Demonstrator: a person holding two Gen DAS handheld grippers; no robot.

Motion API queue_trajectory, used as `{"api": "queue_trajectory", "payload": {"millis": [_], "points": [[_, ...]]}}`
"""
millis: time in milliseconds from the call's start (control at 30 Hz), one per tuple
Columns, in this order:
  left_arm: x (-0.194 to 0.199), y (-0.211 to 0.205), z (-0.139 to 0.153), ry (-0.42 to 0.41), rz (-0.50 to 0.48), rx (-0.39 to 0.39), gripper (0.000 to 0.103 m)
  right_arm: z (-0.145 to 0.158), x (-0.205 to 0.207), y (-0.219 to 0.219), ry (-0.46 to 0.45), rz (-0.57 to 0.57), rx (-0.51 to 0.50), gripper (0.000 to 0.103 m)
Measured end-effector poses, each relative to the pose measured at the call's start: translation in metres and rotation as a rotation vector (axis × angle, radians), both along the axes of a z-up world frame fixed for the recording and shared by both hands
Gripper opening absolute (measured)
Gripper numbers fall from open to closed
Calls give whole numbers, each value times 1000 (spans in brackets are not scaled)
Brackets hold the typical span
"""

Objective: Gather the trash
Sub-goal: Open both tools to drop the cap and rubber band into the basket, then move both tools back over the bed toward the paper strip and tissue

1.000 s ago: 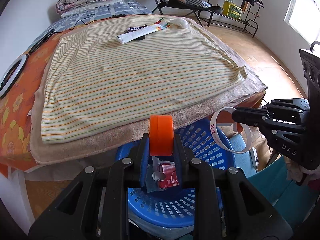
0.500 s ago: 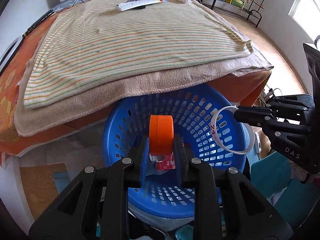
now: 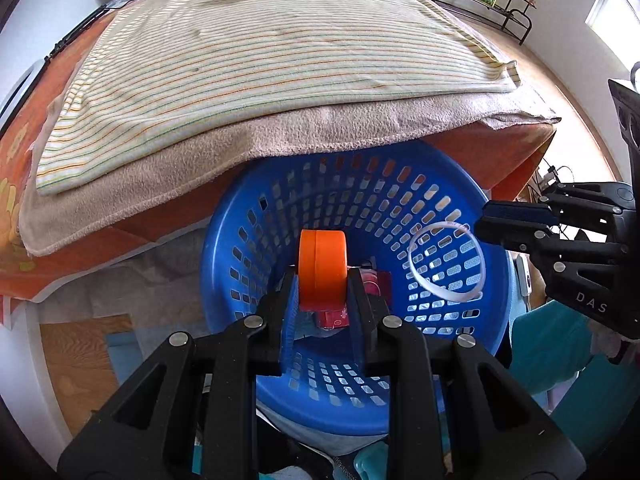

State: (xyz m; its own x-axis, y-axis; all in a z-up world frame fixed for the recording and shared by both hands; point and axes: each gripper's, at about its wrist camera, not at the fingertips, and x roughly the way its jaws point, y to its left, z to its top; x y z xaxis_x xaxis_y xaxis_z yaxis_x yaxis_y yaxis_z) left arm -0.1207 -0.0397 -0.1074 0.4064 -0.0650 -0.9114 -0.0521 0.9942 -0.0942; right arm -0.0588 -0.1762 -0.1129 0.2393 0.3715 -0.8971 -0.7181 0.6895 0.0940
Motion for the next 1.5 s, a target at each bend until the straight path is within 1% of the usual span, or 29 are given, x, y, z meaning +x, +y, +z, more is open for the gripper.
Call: {"api": "queue_trajectory", "payload": {"millis": [33, 67, 100, 133, 167, 200, 233, 267, 300, 367, 433, 467, 500, 533, 567, 733, 900, 967, 1000, 1133, 1300, 1333, 1367, 1433, 1500], "points": [[0, 1, 0, 3, 0, 1, 22, -1, 1, -1, 1, -3, -2, 8], [1, 2, -1, 7, 1, 3, 22, -1, 1, -2, 6, -6, 1, 13], [2, 2, -2, 11, 4, 5, 22, -2, 1, -2, 9, -10, 2, 16], [2, 3, -4, 14, 5, 6, 25, -2, 1, -3, 11, -12, 4, 20], [3, 3, -5, 16, 7, 7, 36, -2, 1, -3, 11, -16, 5, 25], [3, 4, -5, 14, 10, 9, 43, -2, 1, -4, 11, -18, 7, 27], [3, 4, -4, 7, 12, 13, 52, -2, 2, -3, 12, -21, 7, 29], [2, 4, -3, 0, 16, 20, 55, -2, 2, -3, 14, -23, 6, 32], [2, 5, -3, -2, 18, 23, 55, -2, 2, -3, 16, -24, 6, 35], [3, 7, -2, -1, 27, 20, 55, -2, 3, -3, 19, -27, 8, 47], [3, 9, -3, 2, 33, 20, 55, -2, 3, -4, 17, -30, 8, 54], [3, 8, -3, 3, 35, 22, 56, -1, 3, -4, 15, -32, 7, 58], [3, 8, -3, 4, 37, 23, 58, -1, 4, -4, 15, -34, 7, 60], [3, 9, -3, 2, 38, 24, 65, -1, 4, -4, 16, -37, 6, 64], [3, 8, -3, -3, 40, 26, 68, -1, 4, -4, 18, -40, 5, 69], [2, 9, -2, -1, 45, 29, 68, -2, 6, -5, 25, -57, 2, 83], [2, 12, -1, -1, 49, 24, 70, -4, 8, -5, 37, -70, -11, 84], [3, 13, 0, -5, 49, 21, 76, -5, 9, -5, 53, -78, -13, 84], [3, 13, 2, -9, 47, 17, 76, -6, 10, -6, 63, -81, -10, 84], [7, 13, 8, -17, 41, 16, 77, -4, 11, -8, 68, -94, 0, 84], [16, 16, 20, -29, 41, -11, 77, 3, 16, -11, 71, -114, 32, 85], [18, 16, 24, -34, 42, -14, 77, 5, 18, -12, 73, -118, 39, 86], [21, 17, 27, -39, 43, -18, 77, 7, 19, -12, 72, -124, 47, 90], [28, 20, 34, -50, 45, -25, 77, 13, 22, -14, 63, -136, 68, 95], [38, 23, 42, -62, 45, -21, 77, 19, 26, -15, 60, -147, 87, 95]]}}
